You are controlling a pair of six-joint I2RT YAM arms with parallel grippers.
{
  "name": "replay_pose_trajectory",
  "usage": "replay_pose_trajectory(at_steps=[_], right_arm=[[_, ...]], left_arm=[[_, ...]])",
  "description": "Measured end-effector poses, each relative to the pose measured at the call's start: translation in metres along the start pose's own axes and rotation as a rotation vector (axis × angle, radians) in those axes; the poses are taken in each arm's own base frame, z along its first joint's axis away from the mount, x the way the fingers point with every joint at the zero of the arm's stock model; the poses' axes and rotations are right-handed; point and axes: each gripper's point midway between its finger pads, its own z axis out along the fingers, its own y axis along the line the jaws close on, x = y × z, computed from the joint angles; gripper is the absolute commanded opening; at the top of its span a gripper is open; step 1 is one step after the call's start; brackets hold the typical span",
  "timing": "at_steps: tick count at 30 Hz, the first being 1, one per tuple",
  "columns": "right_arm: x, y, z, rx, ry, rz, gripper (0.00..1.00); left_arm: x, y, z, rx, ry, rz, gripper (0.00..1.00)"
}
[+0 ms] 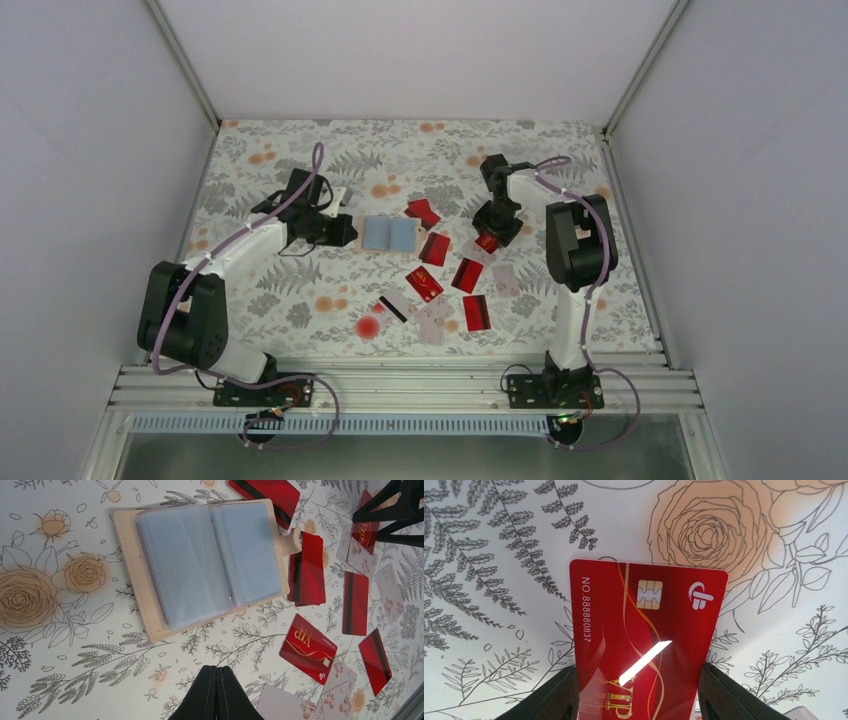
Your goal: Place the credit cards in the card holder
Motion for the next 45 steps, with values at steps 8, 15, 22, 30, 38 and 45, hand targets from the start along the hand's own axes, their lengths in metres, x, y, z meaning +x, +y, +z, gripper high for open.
replay_pose_trajectory(at_steps=[8,15,22,30,38,45], right_arm=[[0.000,0.000,0.000,-0.001,-0.001,-0.008,0.47],[0.000,0.001,-0.002,-0.004,-0.004,-0.062,0.48],[0.001,0.002,-0.003,-0.008,-0.003,-0.121,0.47],[0.007,0.009,-0.005,-0.027,0.009,-0.185,0.47],[0.011,0.021,-0.021,-0.082,-0.003,-0.247,0.49],[0.018,0.032,-0.049,-0.145,-0.045,-0.320,0.49]], left_arm=[[0.000,0.002,0.000,-0.004,-0.001,-0.004,0.02],[-0.001,0.002,0.000,0.000,-0.005,-0.004,0.02],[-0.001,0.001,0.000,0.006,-0.003,-0.004,0.02],[-0.002,-0.002,-0.001,0.017,-0.006,-0.003,0.03],[-0.011,-0.008,-0.005,0.038,-0.023,0.006,0.03],[-0.025,-0.020,-0.013,0.080,-0.050,0.012,0.04]])
